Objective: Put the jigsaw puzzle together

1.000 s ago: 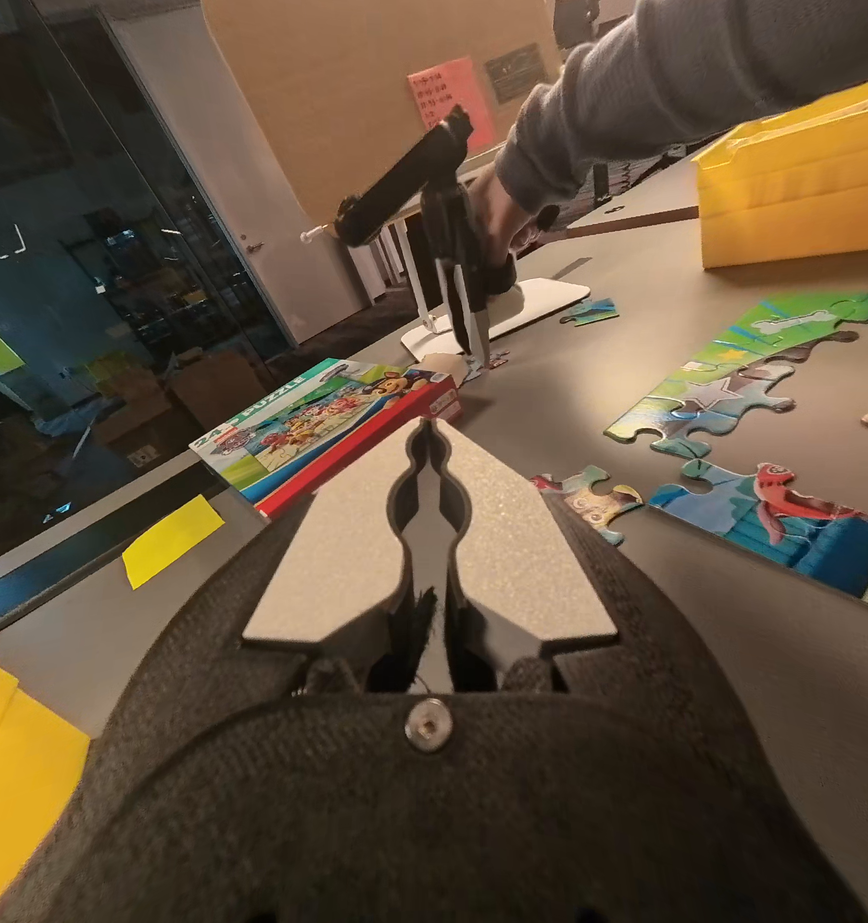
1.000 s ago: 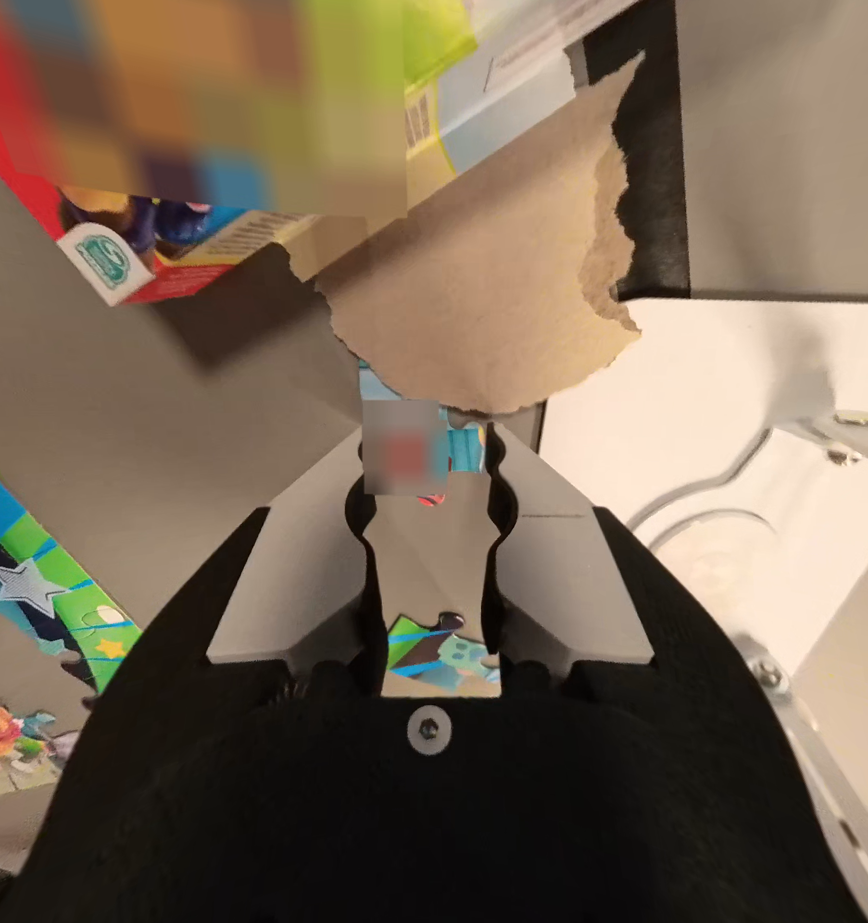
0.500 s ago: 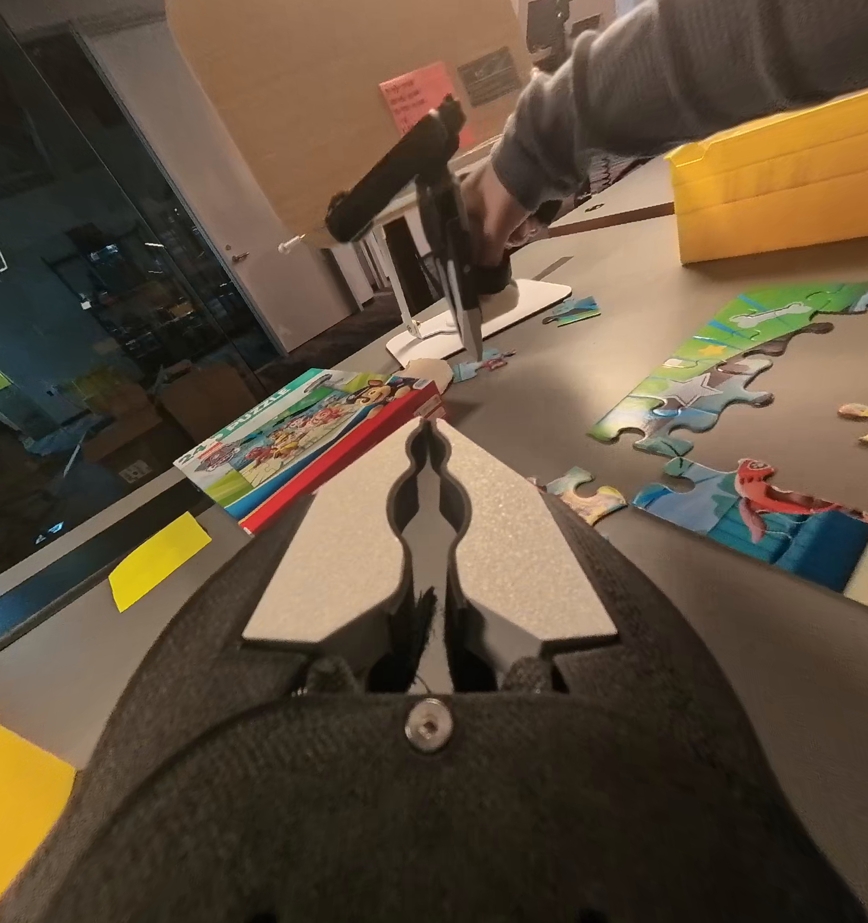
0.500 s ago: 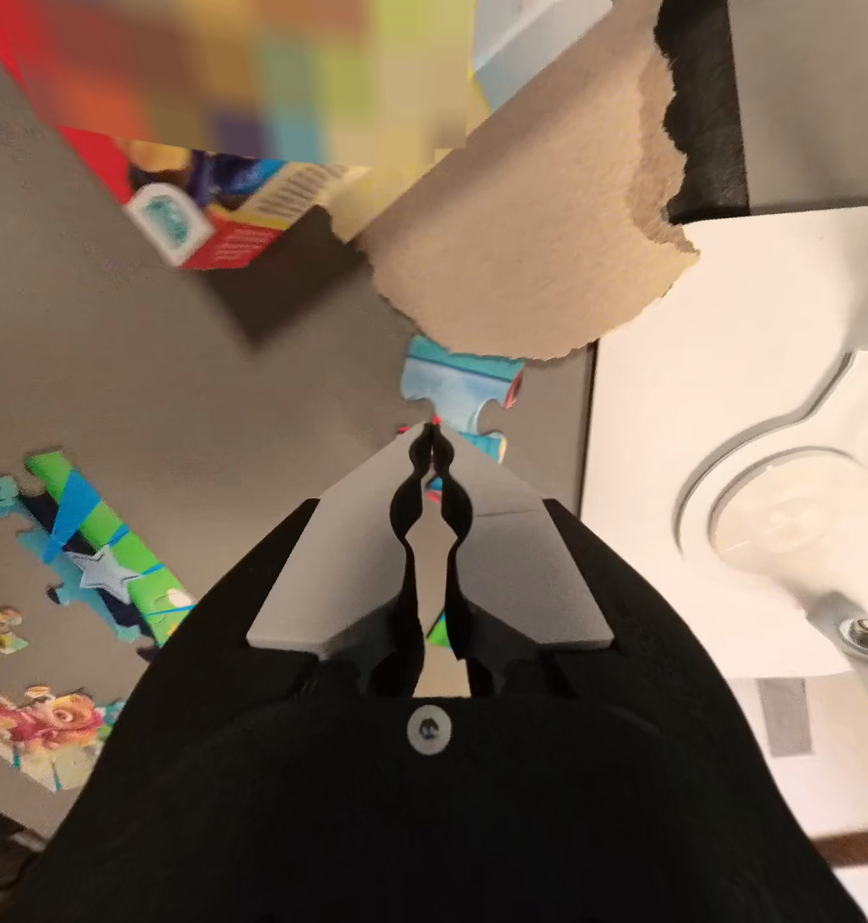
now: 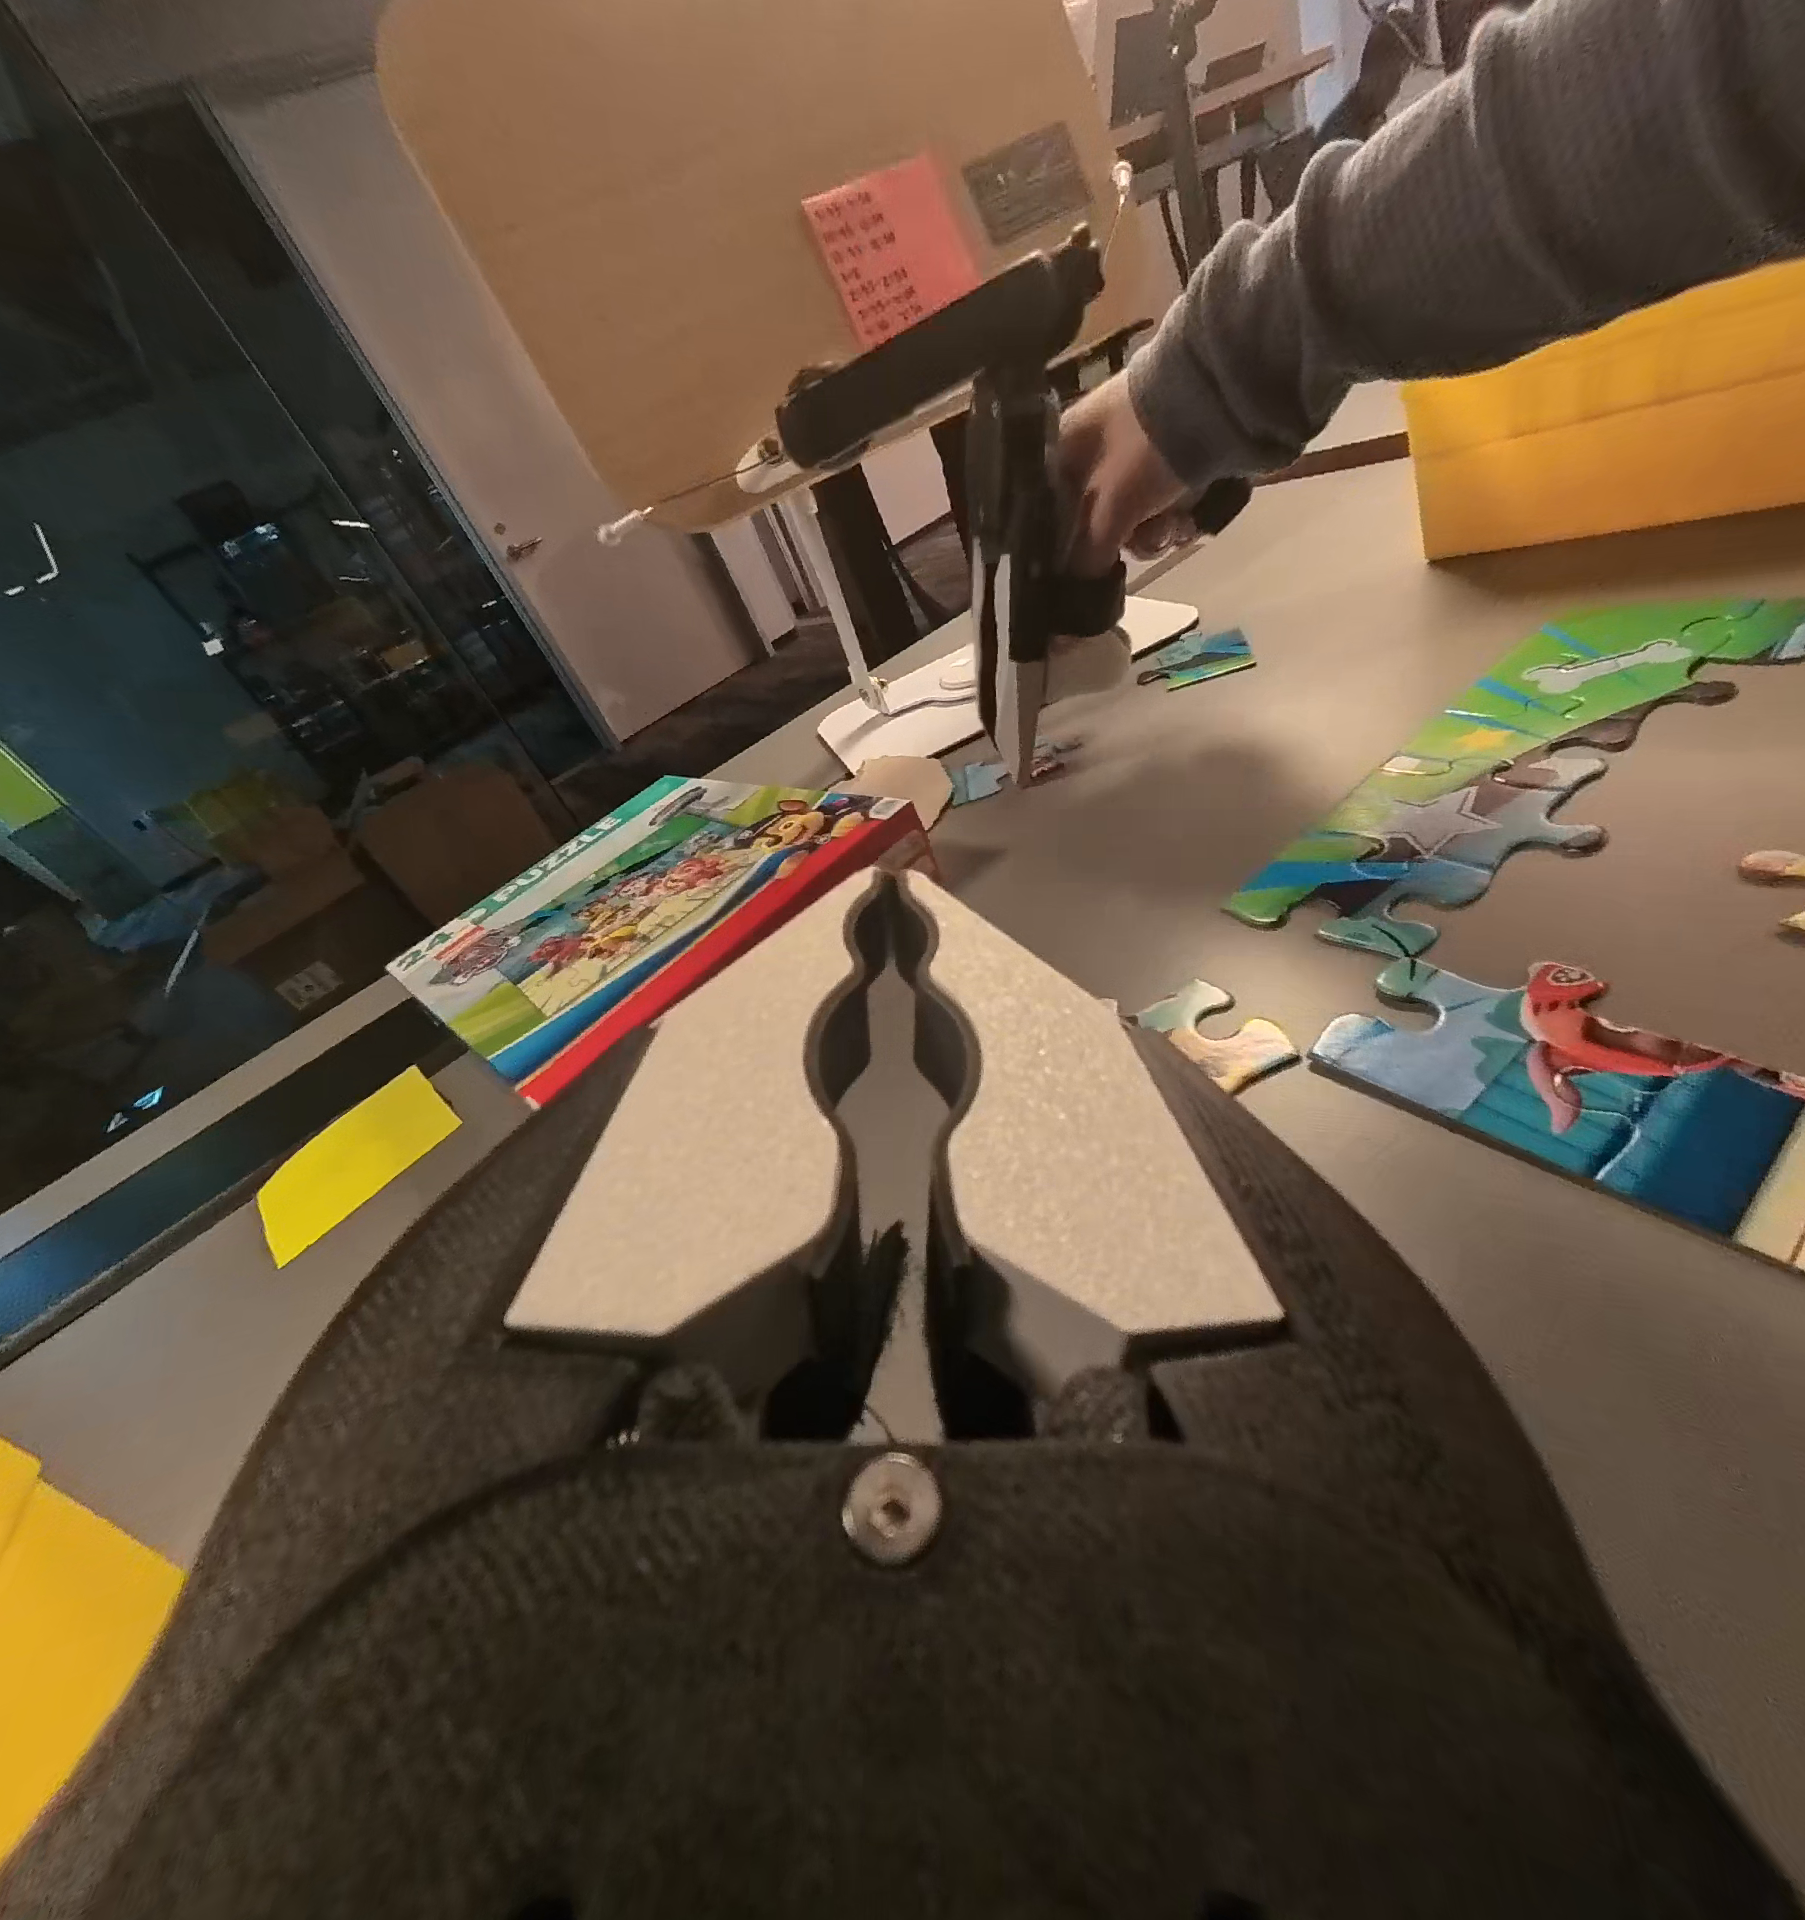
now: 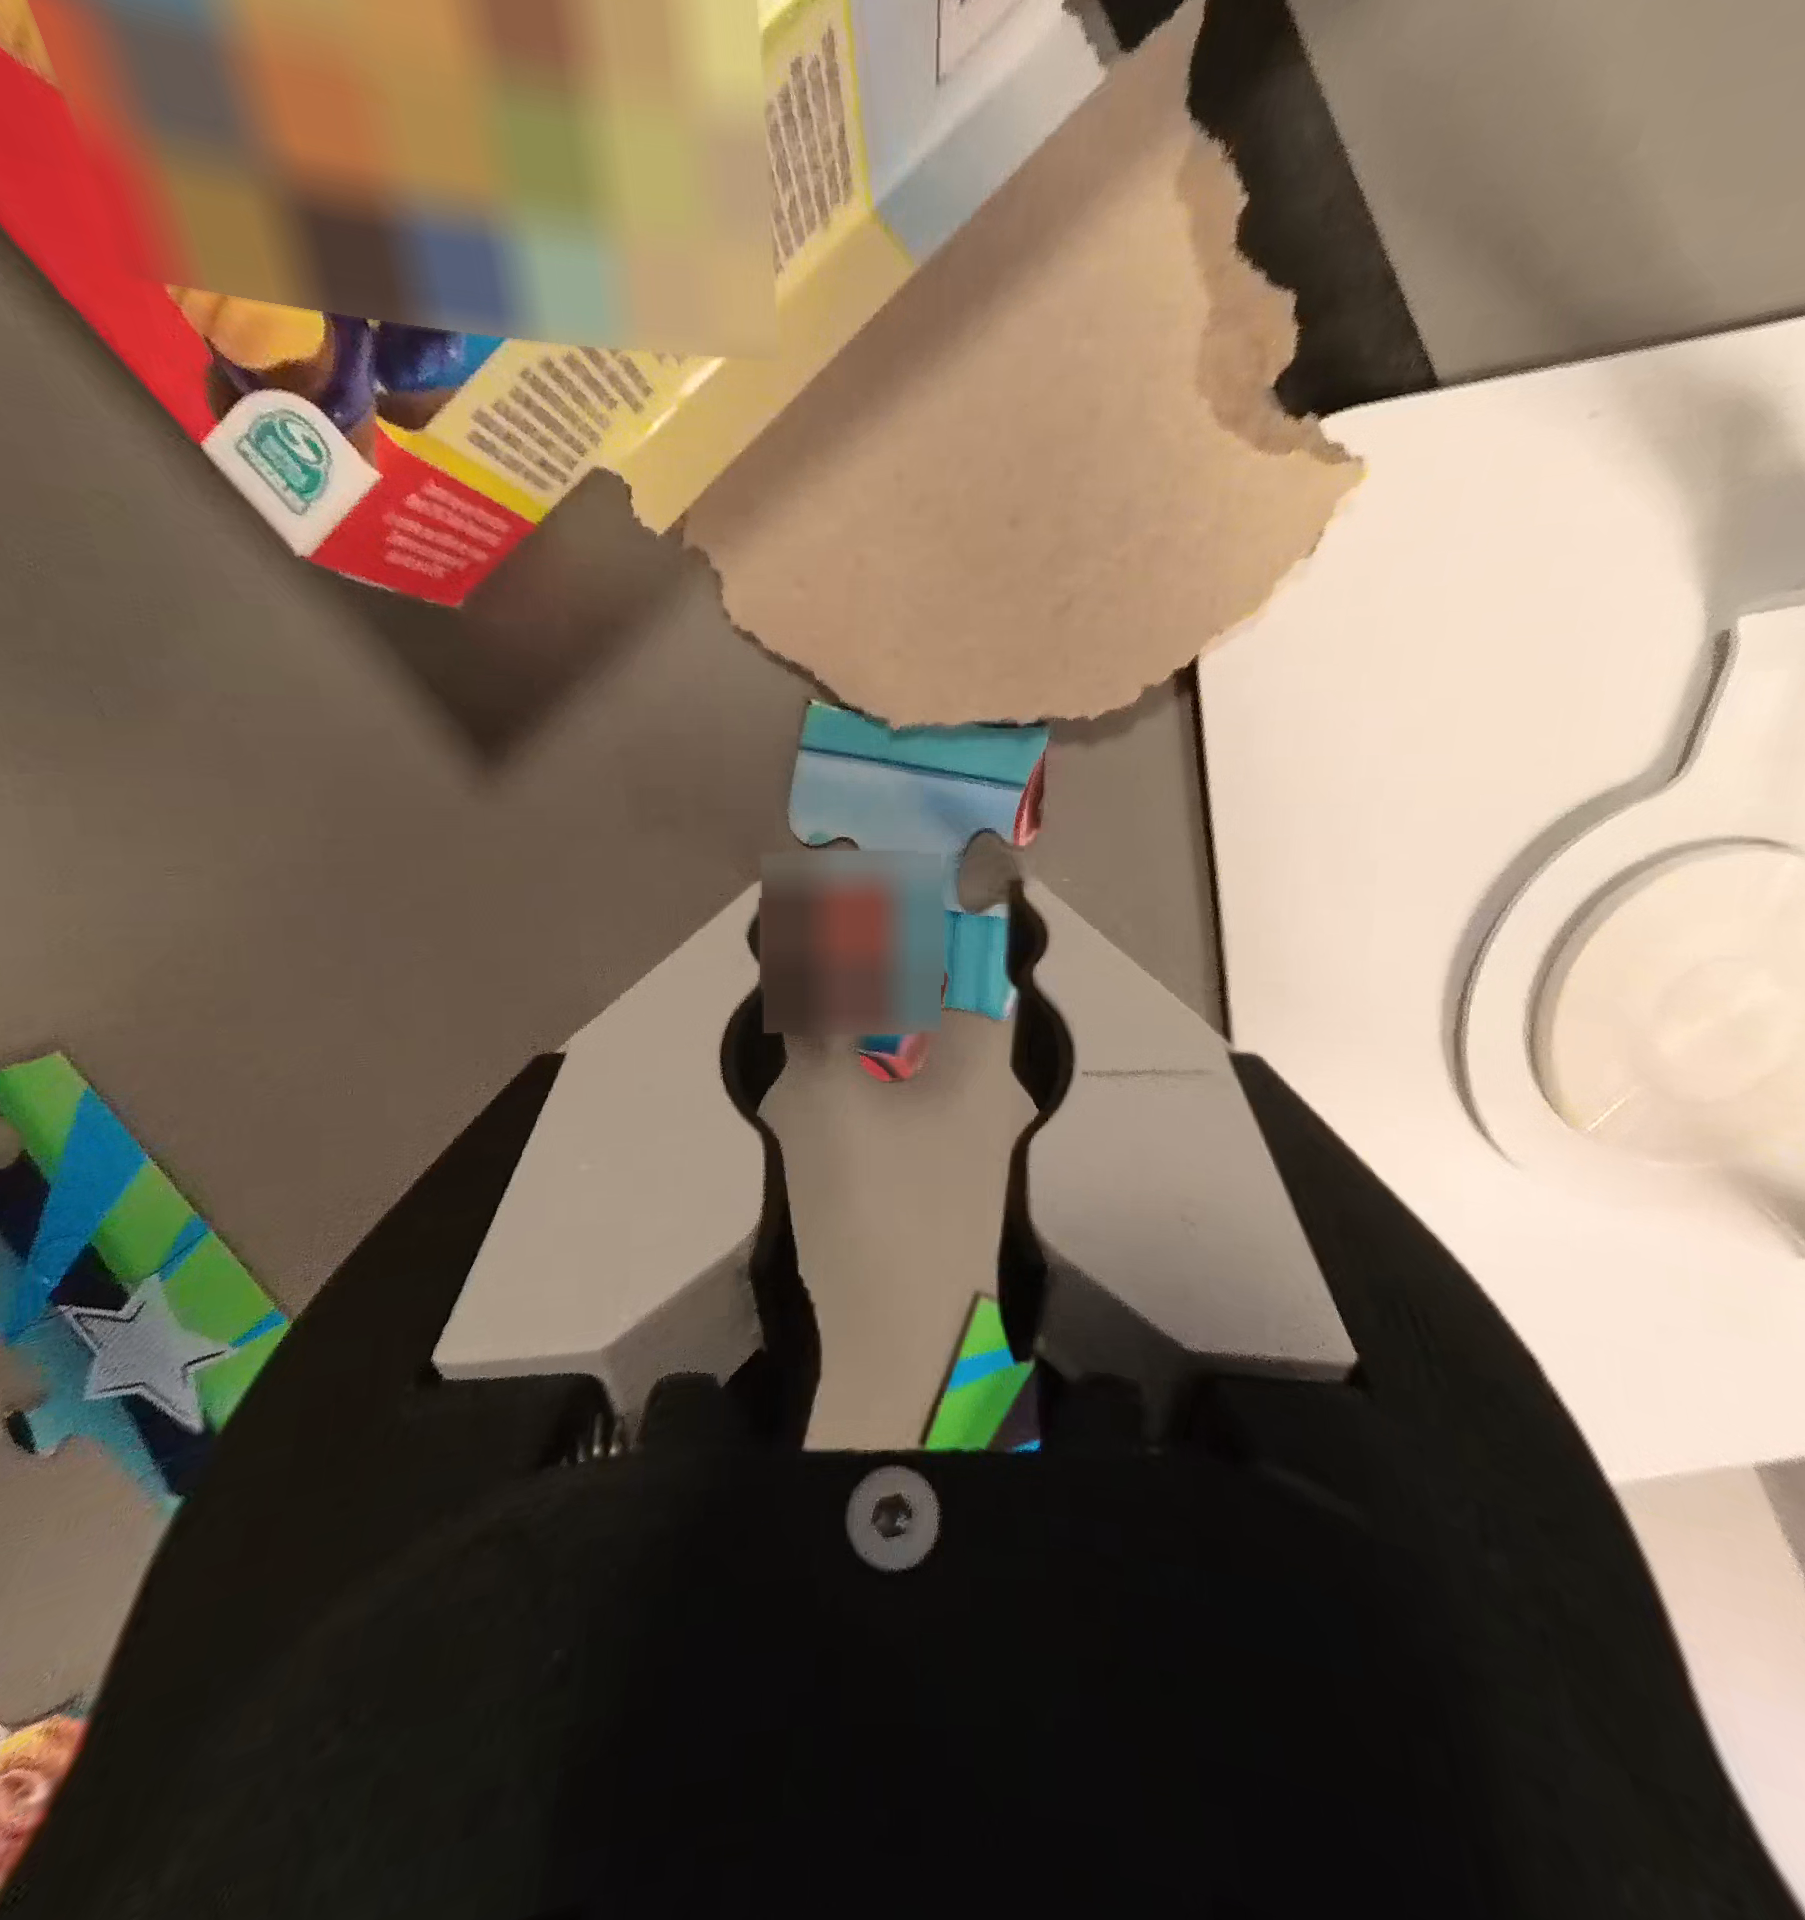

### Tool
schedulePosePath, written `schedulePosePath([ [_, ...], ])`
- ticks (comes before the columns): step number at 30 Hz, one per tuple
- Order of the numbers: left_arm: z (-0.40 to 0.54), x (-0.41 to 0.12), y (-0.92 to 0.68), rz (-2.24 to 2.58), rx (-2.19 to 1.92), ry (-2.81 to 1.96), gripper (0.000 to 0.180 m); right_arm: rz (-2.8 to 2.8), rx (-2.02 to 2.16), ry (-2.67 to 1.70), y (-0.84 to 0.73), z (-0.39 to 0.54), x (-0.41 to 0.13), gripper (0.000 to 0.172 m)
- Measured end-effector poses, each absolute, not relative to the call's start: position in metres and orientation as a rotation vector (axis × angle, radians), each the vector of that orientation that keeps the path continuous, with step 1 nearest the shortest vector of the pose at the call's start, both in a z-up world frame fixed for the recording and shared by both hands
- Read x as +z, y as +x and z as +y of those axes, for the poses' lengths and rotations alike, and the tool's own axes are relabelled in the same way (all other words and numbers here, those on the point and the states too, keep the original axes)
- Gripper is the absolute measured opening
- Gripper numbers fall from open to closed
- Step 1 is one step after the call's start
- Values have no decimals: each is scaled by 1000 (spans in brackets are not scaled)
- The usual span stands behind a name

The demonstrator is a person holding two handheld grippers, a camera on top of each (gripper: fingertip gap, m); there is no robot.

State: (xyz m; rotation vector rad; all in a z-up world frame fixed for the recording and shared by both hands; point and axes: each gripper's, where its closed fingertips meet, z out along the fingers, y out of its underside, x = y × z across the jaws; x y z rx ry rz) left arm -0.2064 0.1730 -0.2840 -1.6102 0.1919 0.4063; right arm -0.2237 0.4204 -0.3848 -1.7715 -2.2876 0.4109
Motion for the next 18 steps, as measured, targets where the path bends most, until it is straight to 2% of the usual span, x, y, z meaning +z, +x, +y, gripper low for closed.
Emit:
schedulePosePath([
  [1, 173, -283, -207, 186, 402, -1608, 0, -2293, 404, -1785, -223, 420, -385, 37],
  [2, 173, -283, -207, 181, 392, -1609, 0, -2307, 376, -1802, -220, 421, -385, 21],
  [3, 174, -284, -207, 176, 382, -1610, 0, -2331, 331, -1831, -216, 420, -386, 16],
  [8, 176, -286, -204, 194, 379, -1622, 0, -2485, 140, -1808, -199, 403, -385, 15],
  [9, 175, -286, -203, 197, 380, -1620, 0, -2495, 211, -1794, -200, 392, -382, 0],
  [13, 174, -284, -204, 183, 363, -1614, 0, -2489, 450, -1684, -202, 356, -371, 0],
  [16, 175, -285, -205, 173, 354, -1621, 0, -2364, 343, -1615, -206, 375, -374, 0],
  [18, 175, -285, -205, 177, 357, -1622, 0, -2286, 368, -1721, -206, 385, -381, 25],
])
